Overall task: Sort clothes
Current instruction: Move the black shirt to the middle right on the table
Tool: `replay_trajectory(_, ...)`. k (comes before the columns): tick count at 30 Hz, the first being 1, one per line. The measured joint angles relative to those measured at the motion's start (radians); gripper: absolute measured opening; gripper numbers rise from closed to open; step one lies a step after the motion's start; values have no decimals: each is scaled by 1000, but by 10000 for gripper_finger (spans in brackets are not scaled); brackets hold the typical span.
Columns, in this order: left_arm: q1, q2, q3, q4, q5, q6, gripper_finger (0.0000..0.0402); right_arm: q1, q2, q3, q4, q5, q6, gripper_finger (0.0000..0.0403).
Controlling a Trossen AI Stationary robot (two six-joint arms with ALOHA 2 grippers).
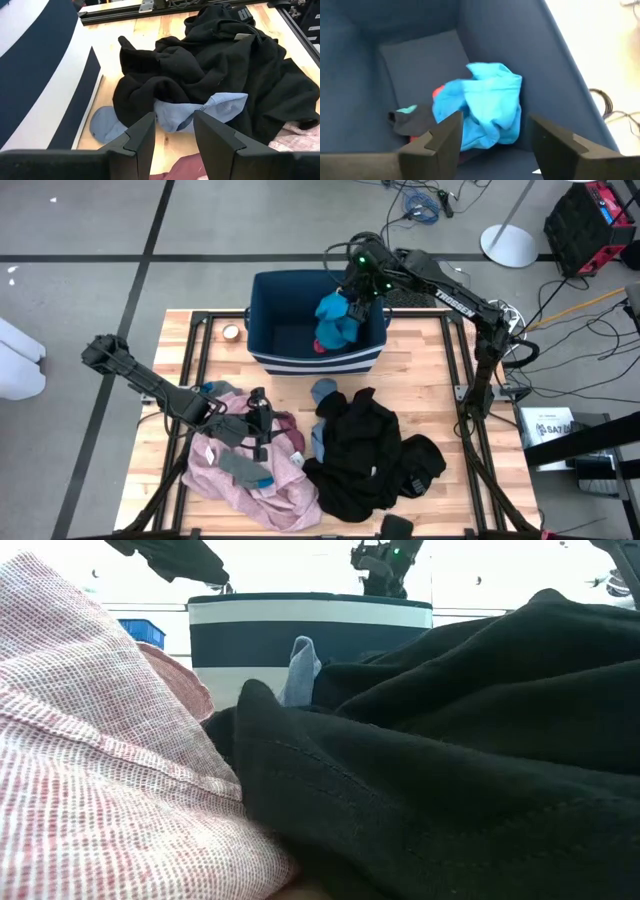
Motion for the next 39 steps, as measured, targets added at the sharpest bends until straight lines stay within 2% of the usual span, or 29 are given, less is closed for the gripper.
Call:
replay_trajectory(7, 37, 47, 0, 8, 18, -25, 144, 121, -127, 0, -69, -25, 53, 202)
replay_trajectory(13, 83, 176, 0, 5, 204, 32, 144, 321, -203, 0, -167, -57, 131, 201)
replay_trajectory(15, 92, 204, 0, 6, 234, 34, 144, 393, -222, 0, -174, -50, 159, 201)
replay_trajectory(17, 99, 220, 0, 7, 229, 29, 144, 473, -239, -4, -176, -13, 190, 201)
replay_trajectory(20, 124, 240, 0, 7, 163, 27, 144, 588, -272, -56, -172, 98, 234, 201)
replay_trajectory(22, 144, 251, 0, 1, 156, 37, 144, 656, -302, -122, -147, 168, 272, 201)
replay_trajectory(24, 157, 253, 0, -1, 193, 59, 144, 716, -341, -214, -89, 209, 313, 201)
replay_trajectory(29, 160, 243, 26, -9, 331, 87, 144, 823, -440, -514, 148, 207, 379, 201)
replay_trajectory(34, 145, 218, 81, -30, 502, 81, 144, 875, -526, -804, 406, 208, 439, 201)
replay_trajectory(37, 135, 198, 114, -22, 511, 81, 144, 886, -556, -946, 587, 206, 448, 201)
replay_trajectory(39, 135, 196, 118, -22, 460, 81, 144, 889, -561, -1027, 714, 206, 445, 201)
